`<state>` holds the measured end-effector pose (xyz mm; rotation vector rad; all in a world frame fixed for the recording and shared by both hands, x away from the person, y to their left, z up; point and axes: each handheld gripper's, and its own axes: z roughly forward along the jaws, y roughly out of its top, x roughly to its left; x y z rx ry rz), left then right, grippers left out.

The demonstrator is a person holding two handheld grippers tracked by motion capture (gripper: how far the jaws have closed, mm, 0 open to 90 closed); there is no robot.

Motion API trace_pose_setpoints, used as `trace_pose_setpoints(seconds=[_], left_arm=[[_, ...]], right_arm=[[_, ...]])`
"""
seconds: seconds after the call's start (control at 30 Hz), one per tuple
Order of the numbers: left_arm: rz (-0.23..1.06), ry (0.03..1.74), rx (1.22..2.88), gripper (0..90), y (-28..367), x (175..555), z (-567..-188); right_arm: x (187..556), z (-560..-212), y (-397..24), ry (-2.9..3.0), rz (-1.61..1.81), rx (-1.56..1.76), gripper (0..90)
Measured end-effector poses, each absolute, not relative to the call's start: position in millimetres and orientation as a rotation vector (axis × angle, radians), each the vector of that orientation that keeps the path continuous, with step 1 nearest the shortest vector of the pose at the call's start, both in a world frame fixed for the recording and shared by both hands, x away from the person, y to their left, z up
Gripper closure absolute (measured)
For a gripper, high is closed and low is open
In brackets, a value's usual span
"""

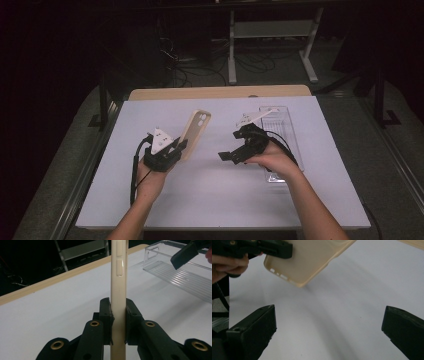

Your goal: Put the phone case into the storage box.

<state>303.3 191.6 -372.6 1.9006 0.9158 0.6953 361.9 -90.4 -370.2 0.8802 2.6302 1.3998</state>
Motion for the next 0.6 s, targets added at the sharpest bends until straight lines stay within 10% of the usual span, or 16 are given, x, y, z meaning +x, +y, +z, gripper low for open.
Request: trace_pose_setpoints(seconds=[0.6], left_arm=[[0.656, 0.934, 1.857, 78.6, 193.8, 293.8, -384.0]], right_arm=[[364.8, -377.0, -78.1, 2.598, 1.572, 0.992, 0.0]])
